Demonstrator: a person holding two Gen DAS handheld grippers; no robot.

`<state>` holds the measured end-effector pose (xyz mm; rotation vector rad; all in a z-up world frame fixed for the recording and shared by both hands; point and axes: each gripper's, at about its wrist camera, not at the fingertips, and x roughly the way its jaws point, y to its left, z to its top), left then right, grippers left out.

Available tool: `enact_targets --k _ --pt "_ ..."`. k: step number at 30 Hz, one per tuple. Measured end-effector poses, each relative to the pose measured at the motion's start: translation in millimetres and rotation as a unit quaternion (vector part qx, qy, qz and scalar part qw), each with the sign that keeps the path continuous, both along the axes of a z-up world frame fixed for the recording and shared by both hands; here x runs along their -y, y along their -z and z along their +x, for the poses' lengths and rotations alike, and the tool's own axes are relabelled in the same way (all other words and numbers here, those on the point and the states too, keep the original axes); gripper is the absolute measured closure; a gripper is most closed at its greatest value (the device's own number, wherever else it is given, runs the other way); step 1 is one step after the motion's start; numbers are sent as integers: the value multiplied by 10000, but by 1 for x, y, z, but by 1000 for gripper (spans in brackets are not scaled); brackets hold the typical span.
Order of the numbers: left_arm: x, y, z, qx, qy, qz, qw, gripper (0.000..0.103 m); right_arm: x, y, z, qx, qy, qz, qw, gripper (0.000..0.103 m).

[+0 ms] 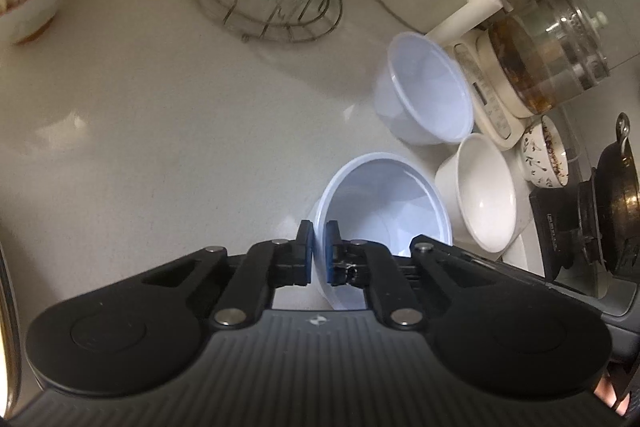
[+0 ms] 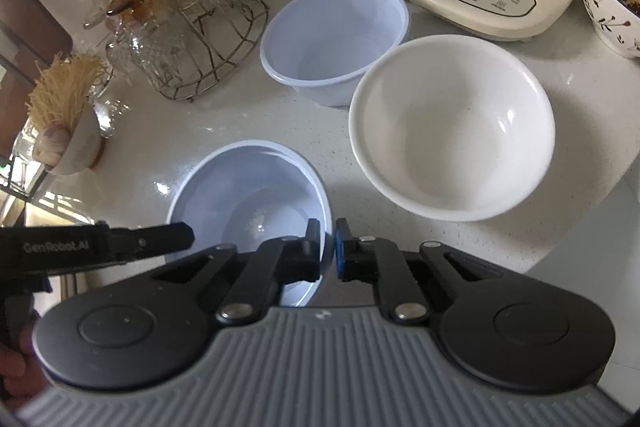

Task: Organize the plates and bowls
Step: 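Grasp the rim of the translucent plastic bowl with the left gripper, then lift the plastic bowl and carry it over the white bowl stack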

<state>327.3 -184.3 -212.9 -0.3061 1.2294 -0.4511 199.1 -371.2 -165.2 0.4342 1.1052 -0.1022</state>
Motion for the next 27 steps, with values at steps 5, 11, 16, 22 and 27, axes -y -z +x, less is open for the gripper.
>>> enact_targets --k 5,11,16,22,27 --pt "-2 -12 -1 109 61 -69 9999 96 -3 -12 -1 82 -6 -98 9999 93" --pt "-13 -32 -10 156 109 -229 9996 96 -12 -33 -12 163 105 -195 9996 93" --pt "-28 -54 -24 308 161 -283 9990 96 -26 -55 -21 319 113 -269 9991 93" --pt "-51 -79 -41 546 174 -257 9980 96 -50 -76 -29 549 64 -349 9979 93" --pt "-70 -97 -50 732 260 -320 9965 96 -67 -96 -38 821 106 -427 9957 93"
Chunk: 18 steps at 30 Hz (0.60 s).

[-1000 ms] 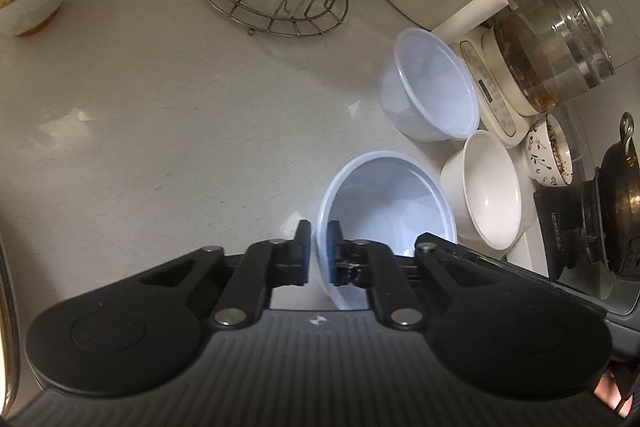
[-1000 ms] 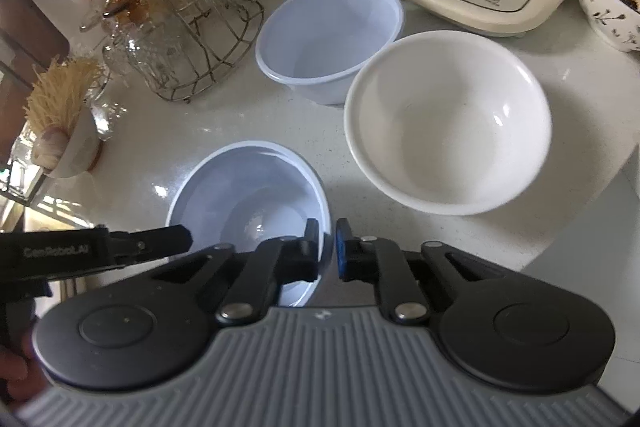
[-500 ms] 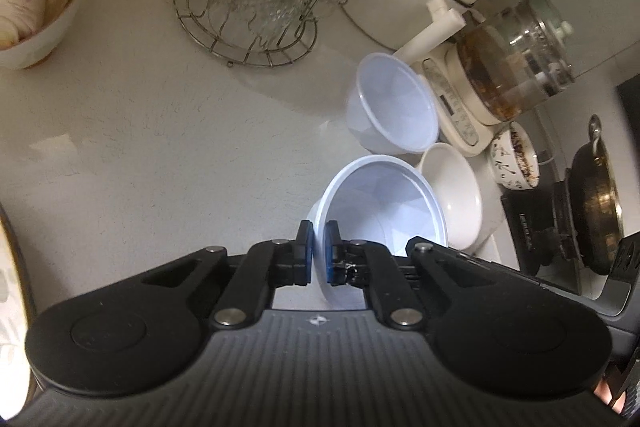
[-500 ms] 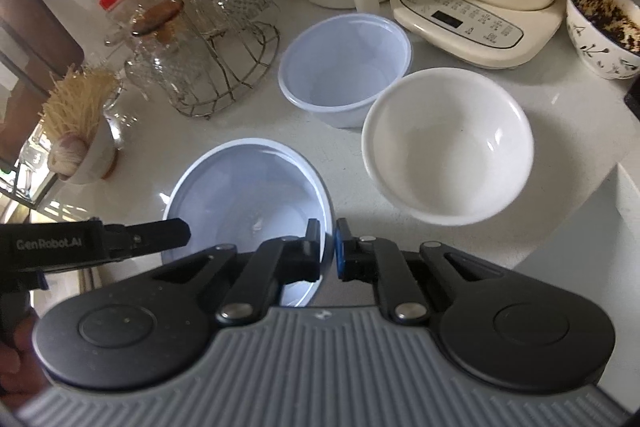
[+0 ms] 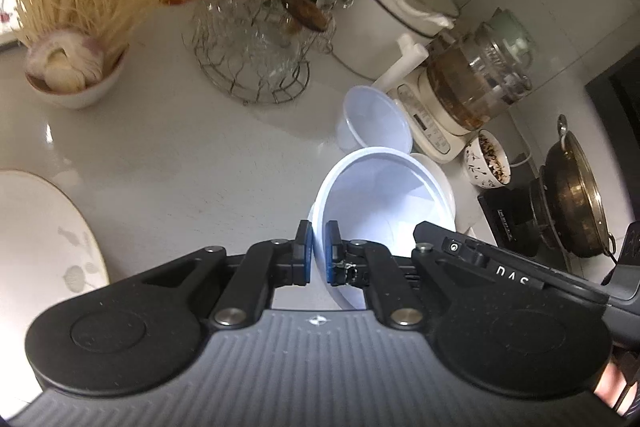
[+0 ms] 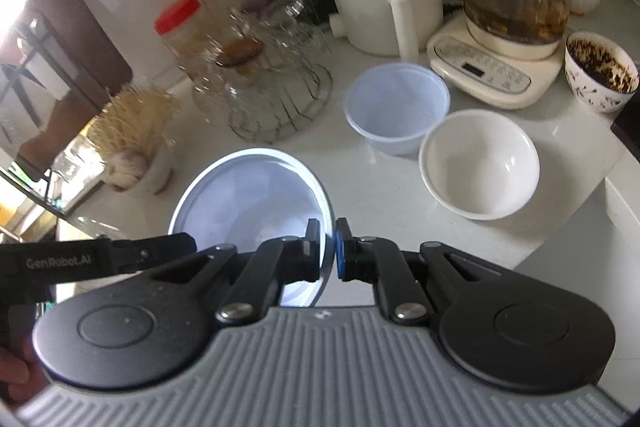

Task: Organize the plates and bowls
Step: 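Lift the plastic bowl and carry it over the white bowl stack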

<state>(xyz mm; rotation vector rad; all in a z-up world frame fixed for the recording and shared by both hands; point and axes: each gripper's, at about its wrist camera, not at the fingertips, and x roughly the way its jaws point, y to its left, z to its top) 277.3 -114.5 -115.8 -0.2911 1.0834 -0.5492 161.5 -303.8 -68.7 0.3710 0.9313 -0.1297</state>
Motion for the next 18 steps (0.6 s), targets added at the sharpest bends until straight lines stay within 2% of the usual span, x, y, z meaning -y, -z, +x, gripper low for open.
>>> enact_targets --k 8,18 --pt "-38 -26 -14 349 -66 2 9994 96 -30 -16 -9 347 -38 77 9994 93" --pt "-101 -41 -30 588 -616 -69 9963 96 -78 -26 3 638 -641 120 9958 93"
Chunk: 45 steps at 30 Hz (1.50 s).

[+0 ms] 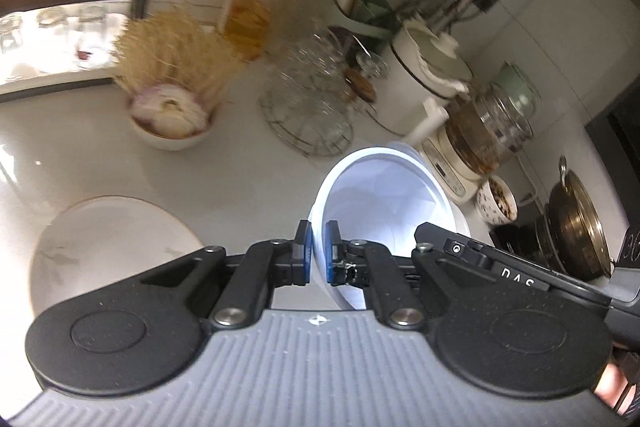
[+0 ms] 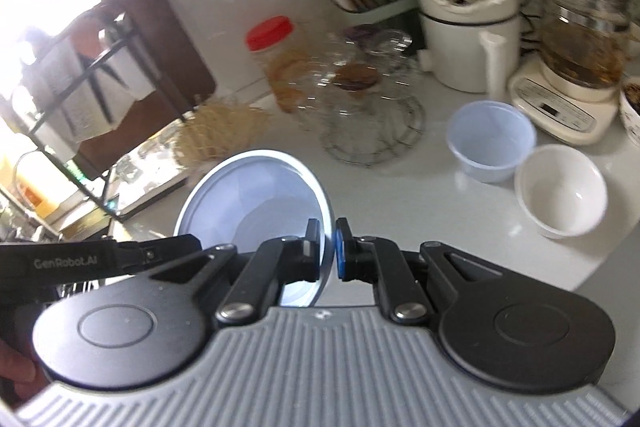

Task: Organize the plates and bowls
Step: 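Lift the plastic bowl and carry it over the white bowl stack, then lower the plastic bowl into the white bowl stack and open the left gripper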

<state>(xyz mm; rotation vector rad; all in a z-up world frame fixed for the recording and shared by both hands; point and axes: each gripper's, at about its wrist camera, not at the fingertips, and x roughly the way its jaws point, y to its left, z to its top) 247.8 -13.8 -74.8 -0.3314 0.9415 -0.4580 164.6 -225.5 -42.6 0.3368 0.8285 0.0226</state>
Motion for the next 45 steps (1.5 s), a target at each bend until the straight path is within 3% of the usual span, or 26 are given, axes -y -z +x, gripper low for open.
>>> enact_targets --k 12,33,39,45 --pt "-77 5 -21 -24 -841 30 9964 96 -64 16 14 -242 -674 323 9969 93" --pt "-134 76 -39 -237 -1544 461 9866 94 -129 86 25 -447 -1380 204 9892 91" --pt "-141 90 -42 -278 -1607 475 9855 79 -140 99 24 -505 -1490 196 9874 90" --pt "-139 99 -38 -311 -1523 469 9867 71 -140 108 26 -574 -1451 221 9875 90"
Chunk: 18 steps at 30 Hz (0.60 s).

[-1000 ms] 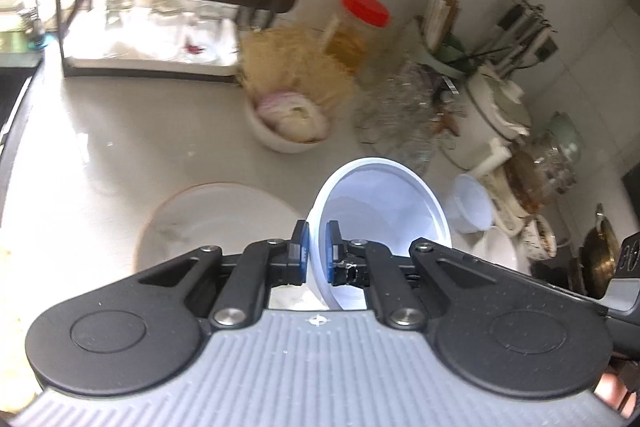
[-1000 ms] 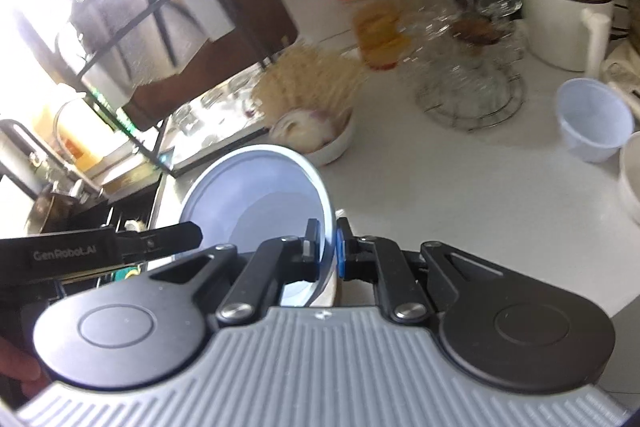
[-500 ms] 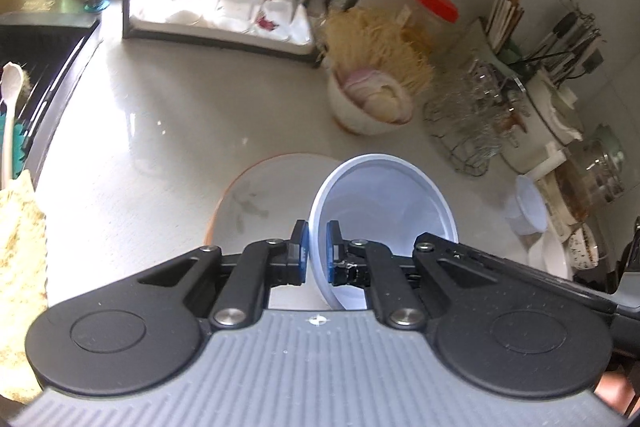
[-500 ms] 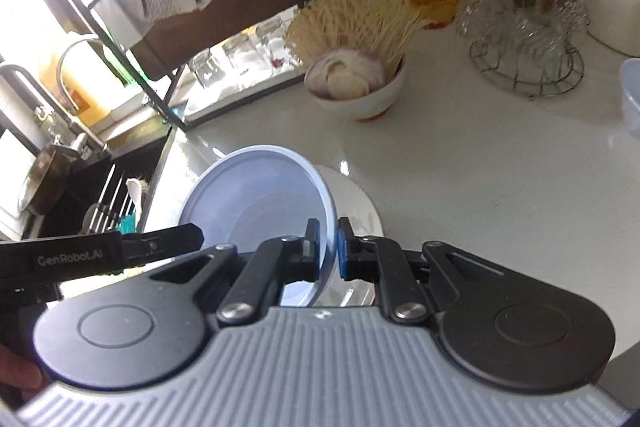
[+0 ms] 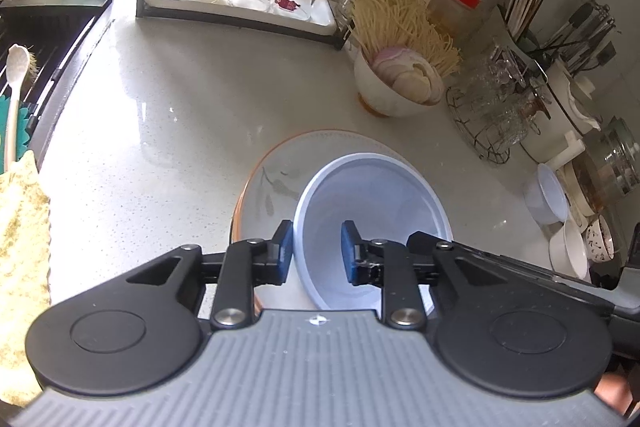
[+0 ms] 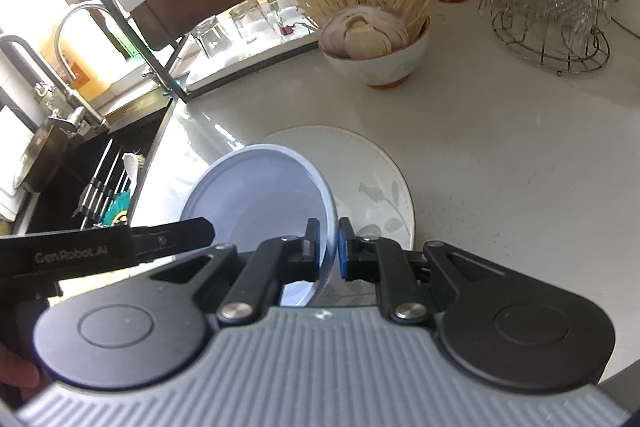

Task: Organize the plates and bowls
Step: 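Lower the plastic bowl into the white bowl stack and open the left gripper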

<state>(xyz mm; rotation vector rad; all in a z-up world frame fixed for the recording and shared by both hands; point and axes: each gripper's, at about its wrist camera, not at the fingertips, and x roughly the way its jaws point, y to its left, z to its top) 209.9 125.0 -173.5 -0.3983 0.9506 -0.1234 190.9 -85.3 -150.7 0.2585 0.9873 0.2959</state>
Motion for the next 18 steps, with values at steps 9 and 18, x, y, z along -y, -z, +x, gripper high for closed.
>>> enact_targets --k 9,18 --pt "2 1 12 -84 81 93 9999 41 -1 5 7 -76 8 189 9998 90" --pt "5 -13 20 -171 90 215 9996 37 7 -14 12 18 125 275 9995 48"
